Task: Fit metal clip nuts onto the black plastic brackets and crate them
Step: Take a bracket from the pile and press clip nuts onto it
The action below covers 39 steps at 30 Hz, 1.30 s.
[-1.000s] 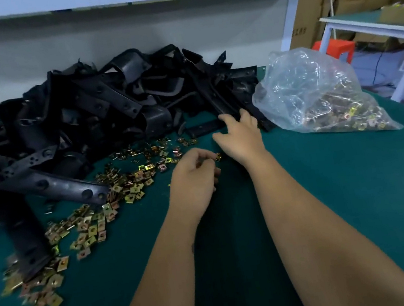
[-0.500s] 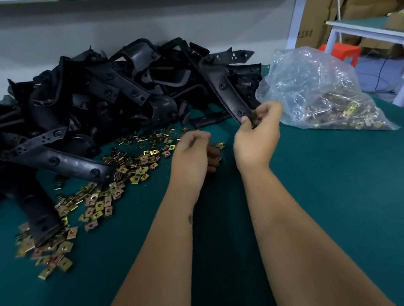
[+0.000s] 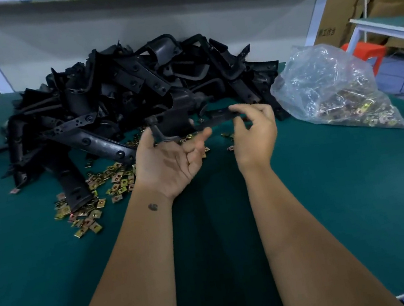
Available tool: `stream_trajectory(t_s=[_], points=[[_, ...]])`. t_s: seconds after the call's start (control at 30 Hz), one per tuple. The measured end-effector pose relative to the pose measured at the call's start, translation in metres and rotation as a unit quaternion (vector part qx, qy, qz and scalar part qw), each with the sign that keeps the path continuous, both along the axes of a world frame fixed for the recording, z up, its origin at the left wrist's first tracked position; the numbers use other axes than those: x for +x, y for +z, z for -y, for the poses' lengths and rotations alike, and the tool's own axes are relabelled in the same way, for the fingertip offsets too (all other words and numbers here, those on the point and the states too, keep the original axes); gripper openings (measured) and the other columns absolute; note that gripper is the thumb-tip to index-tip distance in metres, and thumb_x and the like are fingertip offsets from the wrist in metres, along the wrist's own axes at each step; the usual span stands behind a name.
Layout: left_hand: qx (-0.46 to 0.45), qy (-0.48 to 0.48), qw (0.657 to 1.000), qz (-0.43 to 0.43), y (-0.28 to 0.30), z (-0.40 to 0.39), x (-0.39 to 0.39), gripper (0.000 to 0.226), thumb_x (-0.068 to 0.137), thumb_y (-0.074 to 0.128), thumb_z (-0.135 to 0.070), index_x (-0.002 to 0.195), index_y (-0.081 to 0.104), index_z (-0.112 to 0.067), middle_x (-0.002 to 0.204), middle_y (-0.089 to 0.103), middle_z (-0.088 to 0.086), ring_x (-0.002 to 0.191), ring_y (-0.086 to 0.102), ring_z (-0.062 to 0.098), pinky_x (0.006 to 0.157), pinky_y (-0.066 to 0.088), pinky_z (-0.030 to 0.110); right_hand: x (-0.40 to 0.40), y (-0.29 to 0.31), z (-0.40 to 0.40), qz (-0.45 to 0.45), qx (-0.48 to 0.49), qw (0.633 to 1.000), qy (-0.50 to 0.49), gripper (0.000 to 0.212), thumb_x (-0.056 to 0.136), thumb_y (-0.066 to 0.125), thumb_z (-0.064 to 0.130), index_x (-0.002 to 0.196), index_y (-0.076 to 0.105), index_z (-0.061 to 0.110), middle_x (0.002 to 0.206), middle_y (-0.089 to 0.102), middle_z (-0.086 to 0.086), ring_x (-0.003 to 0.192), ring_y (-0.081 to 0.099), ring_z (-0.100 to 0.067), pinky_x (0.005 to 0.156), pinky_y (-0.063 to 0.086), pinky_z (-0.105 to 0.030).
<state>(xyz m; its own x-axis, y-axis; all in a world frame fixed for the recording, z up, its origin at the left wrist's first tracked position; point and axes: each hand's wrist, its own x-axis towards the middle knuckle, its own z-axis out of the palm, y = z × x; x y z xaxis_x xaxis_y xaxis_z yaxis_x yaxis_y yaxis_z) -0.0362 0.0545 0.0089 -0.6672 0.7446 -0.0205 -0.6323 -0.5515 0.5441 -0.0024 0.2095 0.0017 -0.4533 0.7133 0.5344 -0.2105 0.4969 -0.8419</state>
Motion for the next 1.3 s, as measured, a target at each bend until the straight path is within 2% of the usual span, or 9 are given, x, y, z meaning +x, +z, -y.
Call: stream_trajectory(t_s=[0.07,0.17,0.27,0.37,0.5,0.6,0.73,0.93,1.3], points=[[-0.001,-0.003,1.0,-0.011,0.001,0.0,0.003,0.046,0.086,0.046,-0.041,0.098,0.076,-0.008,0.103,0.072,0.017,0.06,0.066,0.016,0.052,0.055,0.02,0.0,0.001,0.0,0.024,-0.032,0.999,0.014,0.031,0.093,0.062,0.008,0.118,0.066,0.026,0.102,0.055,0.008,0.073,0.051,0.005,0.07,0.05,-0.019],[-0.02,0.082,0.995,-0.05,0.0,-0.006,0.0,0.038,0.093,0.05,-0.02,0.129,0.059,-0.016,0.102,0.069,0.01,0.061,0.061,0.011,0.051,0.051,0.019,0.001,0.001,0.008,0.04,-0.054,0.996,0.055,0.032,0.096,0.059,0.019,0.124,0.058,0.034,0.1,0.06,0.009,0.068,0.049,-0.002,0.068,0.052,-0.024],[-0.08,0.238,0.964,-0.083,0.001,-0.008,-0.009,0.052,0.102,0.038,-0.004,0.139,0.044,-0.04,0.104,0.063,0.007,0.058,0.057,0.011,0.051,0.048,0.023,0.0,-0.002,0.015,0.074,-0.011,0.994,0.074,0.027,0.099,0.053,0.021,0.124,0.059,0.029,0.102,0.06,0.01,0.074,0.052,-0.001,0.062,0.041,-0.011],[-0.054,0.328,0.943,-0.034,0.002,0.0,-0.021,0.068,0.099,0.04,0.006,0.148,0.03,-0.04,0.103,0.065,0.005,0.064,0.059,0.013,0.06,0.051,0.026,-0.004,-0.004,0.016,0.159,0.09,0.98,0.073,0.024,0.101,0.049,0.018,0.12,0.062,0.023,0.109,0.057,0.008,0.078,0.052,-0.004,0.066,0.042,-0.024],[-0.014,0.342,0.939,-0.033,0.0,0.002,-0.029,0.034,0.1,0.038,0.008,0.115,0.059,-0.013,0.086,0.071,0.0,0.071,0.063,0.012,0.063,0.054,0.023,-0.015,-0.005,0.017,0.26,0.181,0.942,0.11,0.031,0.1,0.047,0.019,0.13,0.059,0.021,0.126,0.053,0.002,0.109,0.052,-0.018,0.078,0.048,-0.034],[-0.03,0.355,0.934,-0.035,-0.002,-0.003,-0.029,0.042,0.102,0.038,0.005,0.14,0.047,-0.012,0.103,0.069,0.002,0.083,0.068,0.013,0.071,0.057,0.028,-0.019,-0.006,0.022,0.286,0.257,0.911,0.146,0.037,0.097,0.052,0.024,0.134,0.058,0.021,0.13,0.055,0.001,0.123,0.043,-0.021,0.098,0.04,-0.037],[-0.076,0.344,0.935,-0.029,-0.002,-0.01,-0.029,0.048,0.104,0.039,-0.003,0.148,0.035,-0.022,0.122,0.062,0.004,0.101,0.064,0.02,0.069,0.057,0.036,-0.025,-0.01,0.03,0.364,0.359,0.849,0.134,0.037,0.096,0.051,0.036,0.129,0.063,0.024,0.126,0.054,-0.003,0.121,0.039,-0.027,0.093,0.032,-0.038],[-0.084,0.35,0.932,-0.037,-0.006,-0.012,-0.03,0.047,0.103,0.037,0.002,0.145,0.038,-0.018,0.12,0.063,0.002,0.104,0.063,0.023,0.073,0.058,0.04,-0.031,-0.004,0.041,0.357,0.276,0.889,0.083,0.016,0.086,0.061,0.03,0.097,0.064,0.018,0.109,0.055,-0.001,0.111,0.044,-0.027,0.084,0.034,-0.038],[-0.019,0.38,0.925,0.023,-0.003,-0.002,-0.036,0.047,0.103,0.036,0.004,0.141,0.042,-0.022,0.133,0.057,0.012,0.112,0.061,0.027,0.078,0.056,0.037,-0.027,-0.006,0.042,0.353,0.357,0.862,0.065,0.028,0.092,0.056,0.034,0.111,0.07,0.018,0.111,0.054,-0.005,0.112,0.045,-0.028,0.092,0.034,-0.038]])
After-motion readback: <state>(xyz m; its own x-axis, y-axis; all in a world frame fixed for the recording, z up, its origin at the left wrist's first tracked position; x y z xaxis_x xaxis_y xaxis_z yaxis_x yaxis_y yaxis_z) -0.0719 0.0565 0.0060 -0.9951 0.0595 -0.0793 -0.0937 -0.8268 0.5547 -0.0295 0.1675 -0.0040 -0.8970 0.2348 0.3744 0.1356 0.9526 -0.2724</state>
